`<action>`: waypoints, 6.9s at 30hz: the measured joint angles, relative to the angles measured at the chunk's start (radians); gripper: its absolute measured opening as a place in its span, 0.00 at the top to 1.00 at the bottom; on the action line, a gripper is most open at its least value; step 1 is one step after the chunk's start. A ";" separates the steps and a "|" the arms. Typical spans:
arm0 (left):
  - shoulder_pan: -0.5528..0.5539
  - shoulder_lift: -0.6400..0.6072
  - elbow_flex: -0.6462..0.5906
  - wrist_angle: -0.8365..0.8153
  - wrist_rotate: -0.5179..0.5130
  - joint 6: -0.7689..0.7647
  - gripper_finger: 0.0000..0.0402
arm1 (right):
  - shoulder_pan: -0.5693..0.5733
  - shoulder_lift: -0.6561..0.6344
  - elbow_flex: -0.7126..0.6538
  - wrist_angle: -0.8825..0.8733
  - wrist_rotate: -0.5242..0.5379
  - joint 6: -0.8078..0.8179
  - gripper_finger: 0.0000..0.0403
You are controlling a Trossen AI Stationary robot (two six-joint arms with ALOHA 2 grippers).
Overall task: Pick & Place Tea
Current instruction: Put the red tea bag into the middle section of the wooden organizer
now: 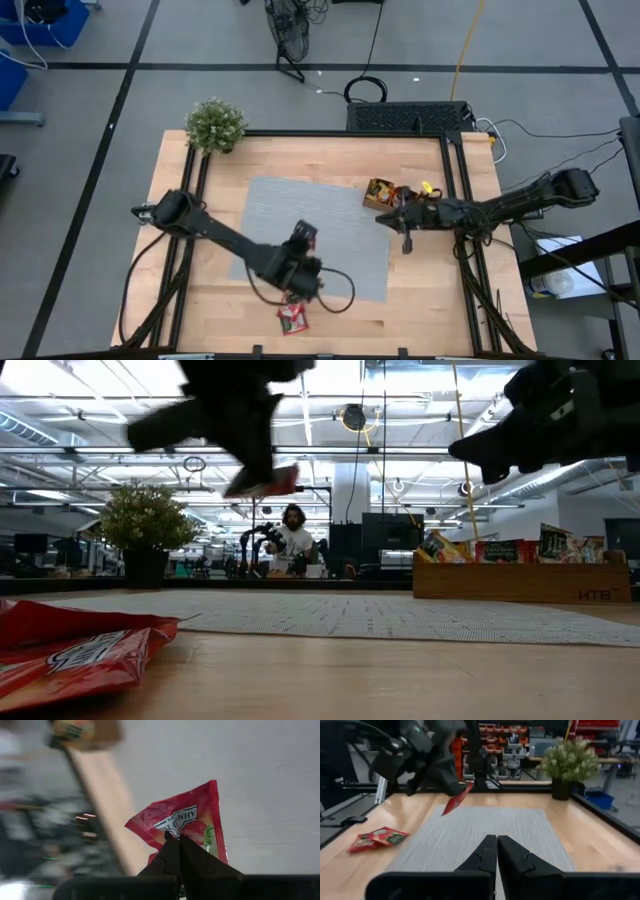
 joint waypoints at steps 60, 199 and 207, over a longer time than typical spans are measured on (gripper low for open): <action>0.126 -0.020 0.002 0.550 -0.126 0.409 0.88 | -0.278 0.441 0.147 0.287 -0.338 0.123 1.00; 0.377 -0.110 0.002 0.514 0.623 -0.018 0.86 | -0.193 0.484 0.280 0.098 0.019 -0.159 1.00; 0.385 -0.126 0.003 0.550 0.722 -0.023 0.82 | -0.010 0.189 0.043 0.114 0.400 -0.157 1.00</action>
